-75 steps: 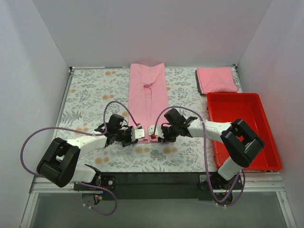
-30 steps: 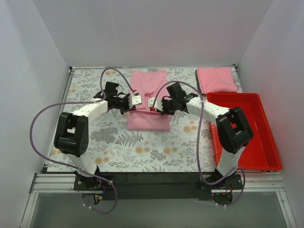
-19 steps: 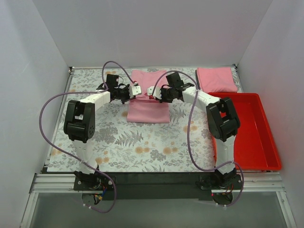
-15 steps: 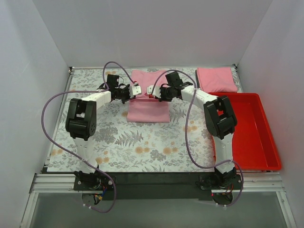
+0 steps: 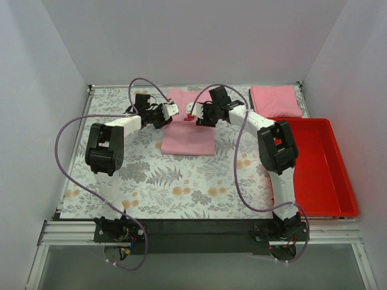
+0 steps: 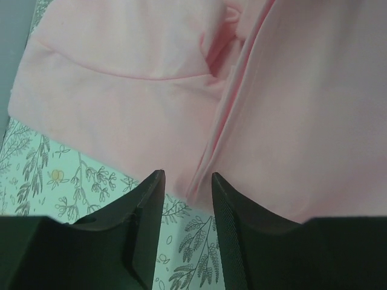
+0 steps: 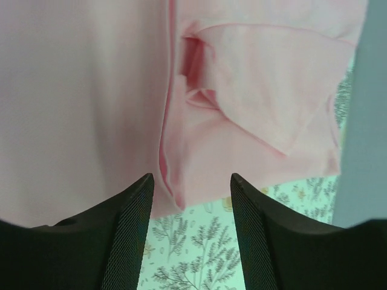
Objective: Fold and stack the t-shirts
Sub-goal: Fold the tshirt
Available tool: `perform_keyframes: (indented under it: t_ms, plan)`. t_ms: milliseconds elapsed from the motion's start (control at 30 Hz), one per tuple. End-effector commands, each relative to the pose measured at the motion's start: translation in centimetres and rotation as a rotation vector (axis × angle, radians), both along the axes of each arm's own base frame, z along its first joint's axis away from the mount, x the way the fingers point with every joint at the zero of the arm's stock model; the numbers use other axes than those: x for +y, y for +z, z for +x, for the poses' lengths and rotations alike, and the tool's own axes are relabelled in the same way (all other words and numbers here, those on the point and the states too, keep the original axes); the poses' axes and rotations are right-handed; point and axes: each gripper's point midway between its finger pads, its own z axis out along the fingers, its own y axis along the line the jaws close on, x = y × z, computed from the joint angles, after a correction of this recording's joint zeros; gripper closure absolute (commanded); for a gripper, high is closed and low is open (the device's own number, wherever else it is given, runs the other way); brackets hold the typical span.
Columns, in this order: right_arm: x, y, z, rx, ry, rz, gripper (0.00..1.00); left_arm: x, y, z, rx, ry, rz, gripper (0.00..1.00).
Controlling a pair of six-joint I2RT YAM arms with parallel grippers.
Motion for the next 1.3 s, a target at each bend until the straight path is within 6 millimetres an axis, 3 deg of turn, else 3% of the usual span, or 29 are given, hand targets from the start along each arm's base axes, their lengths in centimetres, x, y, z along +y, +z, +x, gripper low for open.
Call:
perform_keyframes:
  t_ms: [0, 67, 100, 167, 267, 333, 433, 567, 633, 767, 867, 1000, 1100, 1267]
  plan:
    - [0.2, 6.1, 2.1, -0.097, -0.066, 0.083, 0.40, 1.0, 6.0, 2.0, -0.076, 0.118, -0.075, 0.64]
    - [0.0, 8.3, 1.4, -0.092, -0.093, 0.122, 0.42, 1.4, 8.4, 1.0, -0.072, 0.148, -0.108, 0.65]
    - [0.0, 8.5, 0.8, -0.067, -0.102, 0.135, 0.44, 1.3, 9.8, -0.2, -0.051, 0.156, -0.134, 0.65]
    - [-0.3, 9.6, -0.9, 0.006, -0.144, 0.177, 0.48, 1.2, 10.4, -2.0, 0.015, 0.173, -0.174, 0.66]
    - [0.1, 10.1, -3.7, 0.157, -0.169, 0.242, 0.53, -0.5, 12.2, -5.3, 0.266, 0.231, -0.340, 0.69]
    - [0.8, 10.1, -5.8, 0.328, -0.222, 0.311, 0.55, -2.0, 11.6, -8.7, 0.556, 0.264, -0.448, 0.69]
    - [2.1, 9.5, -8.7, 0.582, -0.287, 0.393, 0.60, -3.7, 11.2, -11.8, 0.856, 0.308, -0.575, 0.70]
    - [3.5, 8.1, -12.2, 0.889, -0.333, 0.455, 0.66, -4.9, 8.9, -14.7, 1.184, 0.387, -0.692, 0.71]
    - [4.0, 7.4, -12.6, 0.952, -0.361, 0.488, 0.67, -5.1, 8.1, -14.7, 1.207, 0.394, -0.718, 0.71]
    - [4.1, 3.7, -13.3, 1.078, -0.400, 0.473, 0.69, -5.2, 5.9, -14.8, 1.289, 0.451, -0.738, 0.71]
    - [4.0, 1.5, -13.5, 1.183, -0.445, 0.475, 0.71, -5.0, 3.1, -15.0, 1.366, 0.507, -0.725, 0.72]
    - [2.1, -2.7, -14.6, 1.261, -0.533, 0.470, 0.73, -4.2, -1.1, -15.8, 1.454, 0.598, -0.699, 0.73]
    - [0.6, -4.7, -14.1, 1.279, -0.584, 0.484, 0.75, -2.9, -3.3, -16.3, 1.503, 0.646, -0.710, 0.73]
    - [-1.5, -7.3, -14.7, 1.309, -0.659, 0.464, 0.76, -0.7, -5.2, -16.6, 1.530, 0.704, -0.737, 0.74]
